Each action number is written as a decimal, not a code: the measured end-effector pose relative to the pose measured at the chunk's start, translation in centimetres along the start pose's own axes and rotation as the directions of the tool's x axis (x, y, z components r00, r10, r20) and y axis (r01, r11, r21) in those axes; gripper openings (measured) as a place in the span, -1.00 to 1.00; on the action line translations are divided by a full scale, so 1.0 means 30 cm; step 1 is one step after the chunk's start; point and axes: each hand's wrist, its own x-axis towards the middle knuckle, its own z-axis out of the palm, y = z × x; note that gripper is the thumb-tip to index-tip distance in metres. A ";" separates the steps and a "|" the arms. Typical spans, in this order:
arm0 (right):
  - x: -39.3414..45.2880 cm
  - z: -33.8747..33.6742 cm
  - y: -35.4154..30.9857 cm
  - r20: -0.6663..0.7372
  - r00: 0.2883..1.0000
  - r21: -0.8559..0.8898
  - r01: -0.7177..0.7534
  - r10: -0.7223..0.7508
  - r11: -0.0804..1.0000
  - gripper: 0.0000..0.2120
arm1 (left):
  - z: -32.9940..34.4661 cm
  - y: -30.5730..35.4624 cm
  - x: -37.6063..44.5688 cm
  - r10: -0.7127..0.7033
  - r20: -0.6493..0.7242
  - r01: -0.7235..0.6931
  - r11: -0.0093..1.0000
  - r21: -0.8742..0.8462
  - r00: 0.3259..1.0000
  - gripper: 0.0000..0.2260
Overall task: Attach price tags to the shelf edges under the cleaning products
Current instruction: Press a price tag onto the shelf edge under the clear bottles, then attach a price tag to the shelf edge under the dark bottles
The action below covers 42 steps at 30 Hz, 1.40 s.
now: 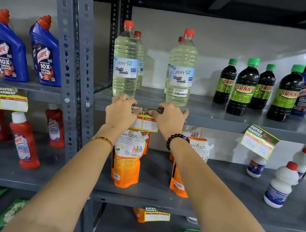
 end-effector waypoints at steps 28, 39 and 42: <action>-0.095 -0.625 1.006 0.031 0.993 -0.160 0.119 -0.115 0.980 -0.70 | 0.368 1.024 -0.167 0.260 0.071 -0.256 0.965 -0.063 0.963 -0.73; -0.033 -0.661 1.011 0.077 0.995 0.051 0.063 -0.067 0.997 -0.88 | 0.351 1.054 -0.152 0.271 0.099 -0.258 0.957 -0.130 0.957 -0.91; -0.027 -0.702 1.019 0.083 0.994 0.068 0.066 -0.072 0.996 -0.92 | 0.353 1.047 -0.161 0.264 0.111 -0.243 0.955 -0.173 0.958 -0.93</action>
